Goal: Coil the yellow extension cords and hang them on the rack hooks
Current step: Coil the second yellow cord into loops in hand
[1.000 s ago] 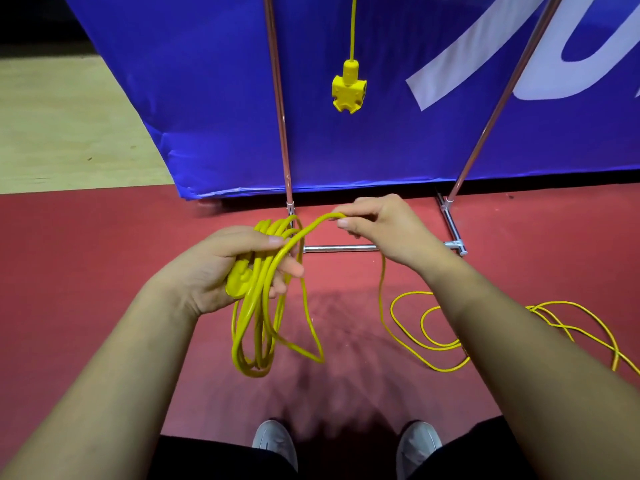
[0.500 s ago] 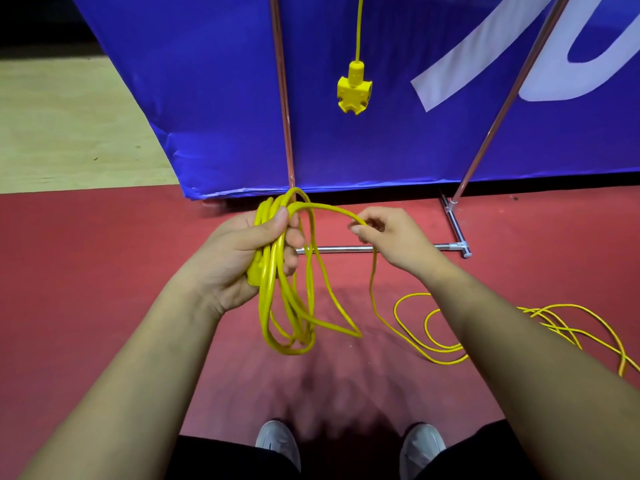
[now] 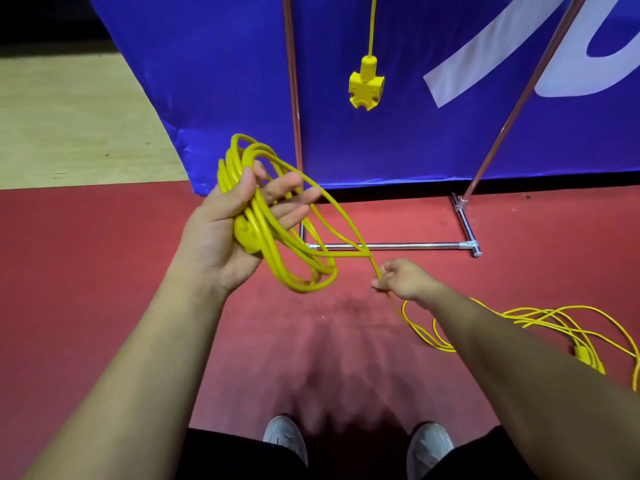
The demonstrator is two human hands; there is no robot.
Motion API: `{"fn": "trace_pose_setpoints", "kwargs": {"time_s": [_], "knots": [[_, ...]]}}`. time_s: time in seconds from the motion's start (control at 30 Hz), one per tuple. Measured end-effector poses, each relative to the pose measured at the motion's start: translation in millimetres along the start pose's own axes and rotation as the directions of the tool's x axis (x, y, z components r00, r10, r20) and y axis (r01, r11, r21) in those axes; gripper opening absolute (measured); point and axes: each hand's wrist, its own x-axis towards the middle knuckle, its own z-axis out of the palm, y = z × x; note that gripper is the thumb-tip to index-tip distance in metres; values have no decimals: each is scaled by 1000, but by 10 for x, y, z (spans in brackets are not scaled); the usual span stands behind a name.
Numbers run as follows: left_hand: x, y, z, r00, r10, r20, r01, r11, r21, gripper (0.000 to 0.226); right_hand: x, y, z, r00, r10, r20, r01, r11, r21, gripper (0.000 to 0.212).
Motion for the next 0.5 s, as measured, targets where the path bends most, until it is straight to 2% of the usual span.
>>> {"fn": "trace_pose_setpoints", "kwargs": {"time_s": [0.07, 0.13, 0.23, 0.3, 0.33, 0.4, 0.47, 0.5], "knots": [[24, -28, 2, 999, 19, -42, -15, 993, 116, 14, -97, -114, 27, 998, 31, 51, -44, 964, 261, 19], [55, -39, -39, 994, 60, -96, -33, 964, 264, 12, -181, -285, 31, 994, 33, 105, -68, 933, 355, 18], [86, -36, -157, 987, 105, -125, -37, 888, 458, 12, -294, -580, -39, 997, -21, 68, 0, 957, 290, 13], [78, -28, -244, 988, 102, -114, -14, 800, 600, 12, -398, -767, -147, 990, -135, 48, 129, 984, 121, 14], [71, -27, -282, 990, 85, -109, 8, 753, 658, 13, -486, -866, -218, 977, -189, 96, 188, 982, 19, 15], [44, -31, -317, 993, 14, -117, 76, 677, 732, 16, -697, -1049, -335, 916, -250, 315, 283, 957, -63, 13], [22, -71, -304, 989, -82, -124, 147, 661, 736, 14, -899, -1205, -392, 795, -314, 520, 326, 943, 71, 9], [8, -102, -287, 983, -137, -121, 182, 664, 725, 11, -953, -1266, -396, 746, -373, 552, 326, 927, 185, 9]]}}
